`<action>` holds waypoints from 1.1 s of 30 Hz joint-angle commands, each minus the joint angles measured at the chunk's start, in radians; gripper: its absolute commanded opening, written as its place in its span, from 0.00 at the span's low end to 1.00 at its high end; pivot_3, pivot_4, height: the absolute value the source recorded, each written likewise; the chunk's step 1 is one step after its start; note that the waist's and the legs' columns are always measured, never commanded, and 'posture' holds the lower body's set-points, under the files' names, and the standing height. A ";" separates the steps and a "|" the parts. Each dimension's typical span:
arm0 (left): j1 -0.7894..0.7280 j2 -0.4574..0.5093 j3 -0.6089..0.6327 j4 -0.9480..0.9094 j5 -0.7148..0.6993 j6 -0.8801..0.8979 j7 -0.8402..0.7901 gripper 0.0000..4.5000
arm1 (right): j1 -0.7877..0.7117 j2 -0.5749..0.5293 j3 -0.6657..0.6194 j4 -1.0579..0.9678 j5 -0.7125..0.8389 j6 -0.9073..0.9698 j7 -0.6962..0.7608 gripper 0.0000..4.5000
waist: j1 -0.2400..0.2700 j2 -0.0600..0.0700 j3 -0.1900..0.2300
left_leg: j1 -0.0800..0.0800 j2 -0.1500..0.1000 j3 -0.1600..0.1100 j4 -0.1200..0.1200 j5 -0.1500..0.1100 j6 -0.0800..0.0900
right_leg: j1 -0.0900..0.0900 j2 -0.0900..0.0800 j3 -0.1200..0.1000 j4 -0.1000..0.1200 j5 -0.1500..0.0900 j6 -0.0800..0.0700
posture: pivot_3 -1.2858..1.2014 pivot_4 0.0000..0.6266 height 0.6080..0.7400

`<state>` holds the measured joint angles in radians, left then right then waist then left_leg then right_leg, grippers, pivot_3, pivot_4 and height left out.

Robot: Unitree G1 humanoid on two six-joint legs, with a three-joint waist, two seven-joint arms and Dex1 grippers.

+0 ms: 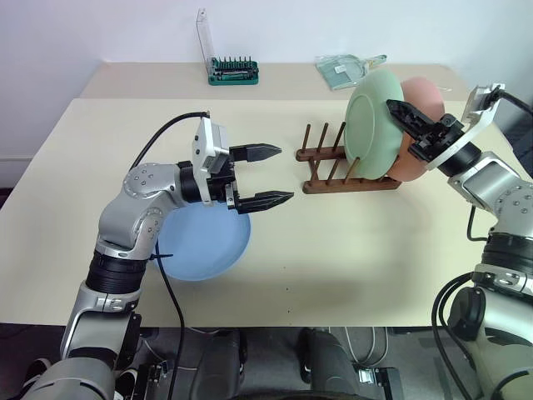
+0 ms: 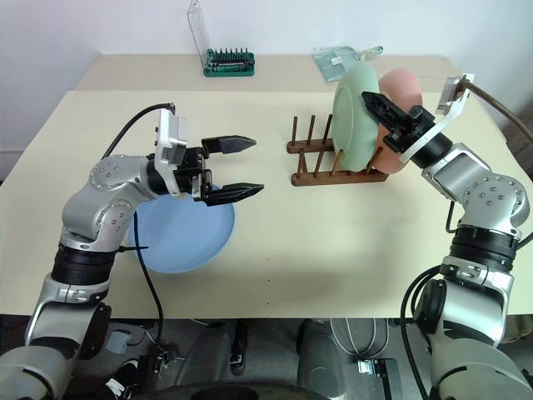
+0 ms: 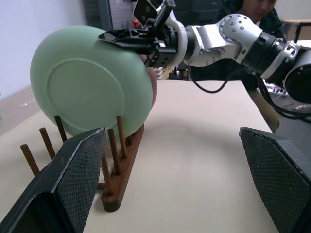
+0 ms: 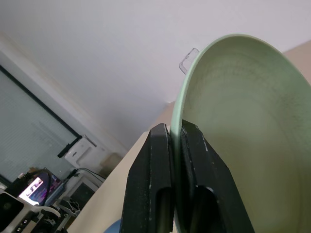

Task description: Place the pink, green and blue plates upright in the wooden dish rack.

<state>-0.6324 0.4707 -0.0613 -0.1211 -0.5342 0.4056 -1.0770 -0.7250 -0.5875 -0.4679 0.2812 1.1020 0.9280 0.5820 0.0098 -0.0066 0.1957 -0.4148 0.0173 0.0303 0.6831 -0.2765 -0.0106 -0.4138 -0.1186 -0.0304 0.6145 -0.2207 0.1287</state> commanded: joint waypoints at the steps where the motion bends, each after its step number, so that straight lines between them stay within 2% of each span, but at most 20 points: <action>1: 0.000 0.008 0.022 -0.039 -0.019 -0.001 0.005 1.00 | -0.015 0.002 -0.013 -0.043 -0.006 -0.023 0.014 0.41 | 0.000 0.000 0.000 | 0.000 0.000 0.000 0.000 0.000 0.000 | 0.000 0.000 0.000 0.000 0.000 0.000 | 0.52 0.24 0.88; 5: -0.004 0.008 0.020 -0.035 -0.019 -0.004 0.002 1.00 | -0.019 -0.004 -0.014 -0.068 -0.008 -0.029 0.026 0.83 | 0.001 0.000 0.000 | 0.000 0.000 0.000 0.000 0.000 0.000 | 0.000 0.000 0.000 0.000 0.000 0.000 | 0.52 0.24 0.88; 6: -0.006 0.007 0.019 -0.034 -0.019 -0.003 0.002 1.00 | -0.019 -0.008 -0.012 -0.077 -0.013 -0.034 0.029 0.97 | 0.001 0.000 0.000 | 0.000 0.000 0.000 0.000 0.000 0.000 | 0.000 0.000 0.000 0.000 0.000 0.000 | 0.52 0.24 0.88; 13: -0.009 0.004 0.015 -0.026 -0.015 -0.011 -0.003 1.00 | -0.021 -0.020 -0.021 -0.112 -0.039 -0.080 0.036 0.99 | 0.001 0.000 0.000 | 0.000 0.000 0.000 0.000 0.000 0.000 | 0.000 0.000 0.000 0.000 0.000 0.000 | 0.52 0.24 0.88; 20: -0.014 0.000 0.013 -0.018 -0.014 -0.012 -0.009 1.00 | -0.075 -0.039 -0.088 -0.179 0.034 -0.111 0.054 0.99 | 0.001 0.000 0.000 | -0.001 0.000 0.000 0.000 0.000 0.000 | -0.001 0.000 0.000 0.000 0.000 0.000 | 0.52 0.24 0.88; 23: -0.015 0.002 0.013 -0.015 -0.009 -0.014 -0.010 1.00 | -0.055 -0.066 -0.088 -0.235 0.006 -0.164 0.117 0.99 | 0.002 0.000 0.000 | -0.001 0.000 0.000 0.000 0.000 0.000 | -0.001 0.000 0.000 0.000 0.000 0.000 | 0.52 0.24 0.88; 28: -0.044 0.077 0.066 0.016 -0.033 0.093 0.012 1.00 | 0.100 -0.196 -0.062 -0.406 0.021 -0.132 0.352 0.99 | 0.002 0.000 0.000 | -0.002 0.000 -0.001 0.000 0.000 0.000 | -0.001 0.000 -0.001 -0.001 0.000 0.000 | 0.52 0.24 0.88; 31: -0.100 0.169 0.125 0.058 -0.063 0.265 0.076 1.00 | 0.227 -0.258 -0.002 -0.536 -0.091 -0.230 0.463 0.99 | -0.004 -0.001 0.000 | -0.002 0.000 -0.002 0.000 0.000 0.000 | -0.001 0.000 -0.001 0.000 0.000 0.000 | 0.52 0.24 0.88; 33: -0.135 0.245 0.157 0.083 -0.096 0.411 0.098 1.00 | 0.269 -0.270 0.021 -0.580 -0.112 -0.258 0.506 0.99 | -0.010 -0.001 0.000 | -0.002 0.000 -0.002 0.000 0.000 0.000 | -0.001 0.000 -0.001 0.000 0.000 0.000 | 0.52 0.24 0.88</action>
<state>-0.7366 0.6760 0.0366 -0.0388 -0.5930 0.7156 -0.9984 -0.4570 -0.8379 -0.4523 -0.2425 1.0083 0.7119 1.0448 -0.0004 -0.0074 0.1962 -0.4162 0.0175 0.0286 0.6829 -0.2765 -0.0106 -0.4151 -0.1181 -0.0313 0.6147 -0.2208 0.1290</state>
